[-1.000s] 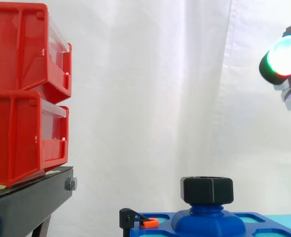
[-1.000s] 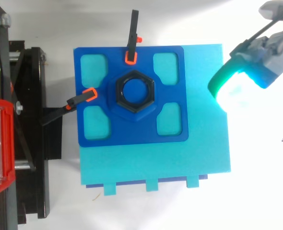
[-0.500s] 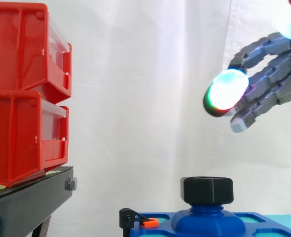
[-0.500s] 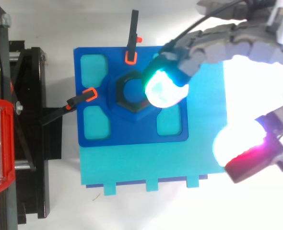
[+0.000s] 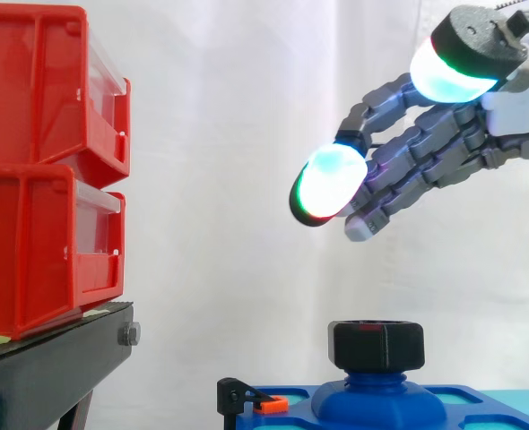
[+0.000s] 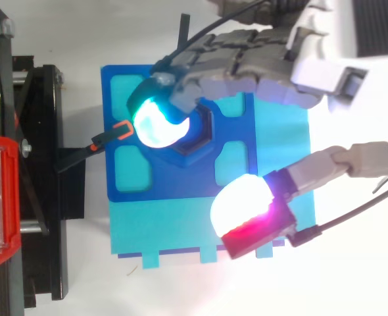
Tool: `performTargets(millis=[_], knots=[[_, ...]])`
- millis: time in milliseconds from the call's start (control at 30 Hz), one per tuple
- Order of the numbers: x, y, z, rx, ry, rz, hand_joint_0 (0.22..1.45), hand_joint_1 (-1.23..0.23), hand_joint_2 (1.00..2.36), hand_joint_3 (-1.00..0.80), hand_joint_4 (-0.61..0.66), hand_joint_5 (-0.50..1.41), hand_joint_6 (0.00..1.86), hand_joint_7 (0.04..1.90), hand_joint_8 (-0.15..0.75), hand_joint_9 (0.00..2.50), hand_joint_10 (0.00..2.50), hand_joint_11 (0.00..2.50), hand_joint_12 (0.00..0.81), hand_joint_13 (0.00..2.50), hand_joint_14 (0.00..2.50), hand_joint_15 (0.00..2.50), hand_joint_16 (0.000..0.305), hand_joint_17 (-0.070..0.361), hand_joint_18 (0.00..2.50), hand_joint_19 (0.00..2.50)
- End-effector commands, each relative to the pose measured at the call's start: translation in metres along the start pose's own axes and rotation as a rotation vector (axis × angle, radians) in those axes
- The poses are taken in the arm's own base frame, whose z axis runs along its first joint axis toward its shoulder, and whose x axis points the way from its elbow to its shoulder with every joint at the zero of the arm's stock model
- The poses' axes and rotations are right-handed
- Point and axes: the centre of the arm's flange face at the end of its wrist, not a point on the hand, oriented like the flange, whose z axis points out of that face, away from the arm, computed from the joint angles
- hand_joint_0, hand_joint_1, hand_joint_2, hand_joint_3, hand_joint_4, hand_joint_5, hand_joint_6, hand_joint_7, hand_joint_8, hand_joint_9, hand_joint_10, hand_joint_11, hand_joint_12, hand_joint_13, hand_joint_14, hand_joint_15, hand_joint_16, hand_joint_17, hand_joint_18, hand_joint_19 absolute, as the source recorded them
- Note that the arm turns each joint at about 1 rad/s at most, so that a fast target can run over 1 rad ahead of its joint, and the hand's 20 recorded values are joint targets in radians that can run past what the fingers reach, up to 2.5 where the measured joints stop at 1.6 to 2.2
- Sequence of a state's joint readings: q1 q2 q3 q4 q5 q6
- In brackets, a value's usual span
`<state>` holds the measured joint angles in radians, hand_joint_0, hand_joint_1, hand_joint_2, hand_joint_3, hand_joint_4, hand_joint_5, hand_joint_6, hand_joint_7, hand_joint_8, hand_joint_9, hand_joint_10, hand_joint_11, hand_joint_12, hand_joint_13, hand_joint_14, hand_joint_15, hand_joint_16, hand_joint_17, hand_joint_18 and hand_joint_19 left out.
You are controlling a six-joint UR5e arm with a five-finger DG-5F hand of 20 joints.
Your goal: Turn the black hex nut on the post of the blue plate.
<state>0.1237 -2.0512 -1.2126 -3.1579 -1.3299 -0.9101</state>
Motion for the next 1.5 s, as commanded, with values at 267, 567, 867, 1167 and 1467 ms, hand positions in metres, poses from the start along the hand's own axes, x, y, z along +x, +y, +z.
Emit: performTargets(millis=[267, 567, 867, 1167, 1467], knots=[[0.012, 0.004, 0.021, -0.034, 0.025, -0.087, 0.48, -0.47, 1.0, -0.5, 0.14, -0.22, 0.5, 0.66, 0.235, 0.38, 0.0, 0.0, 0.364, 0.24, 0.0, 0.02, 0.057, 0.128, 0.0, 0.04], [0.033, -0.004, 0.033, -0.031, 0.053, -0.085, 0.48, -0.47, 1.0, -0.5, 0.15, -0.22, 0.5, 0.67, 0.235, 0.36, 0.0, 0.0, 0.366, 0.23, 0.0, 0.01, 0.057, 0.128, 0.0, 0.04], [0.045, -0.007, 0.038, -0.031, 0.07, -0.112, 0.48, -0.46, 1.0, -0.5, 0.15, -0.22, 0.5, 0.67, 0.236, 0.36, 0.0, 0.0, 0.368, 0.22, 0.0, 0.01, 0.057, 0.128, 0.0, 0.04], [0.045, -0.012, 0.033, -0.018, 0.113, -0.137, 0.48, -0.46, 1.0, -0.5, 0.16, -0.22, 0.5, 0.67, 0.238, 0.36, 0.0, 0.0, 0.369, 0.22, 0.0, 0.01, 0.057, 0.129, 0.0, 0.04], [0.041, -0.018, 0.03, -0.015, 0.142, -0.138, 0.48, -0.46, 1.0, -0.5, 0.16, -0.21, 0.5, 0.68, 0.238, 0.35, 0.0, 0.0, 0.369, 0.22, 0.0, 0.01, 0.057, 0.129, 0.0, 0.05]])
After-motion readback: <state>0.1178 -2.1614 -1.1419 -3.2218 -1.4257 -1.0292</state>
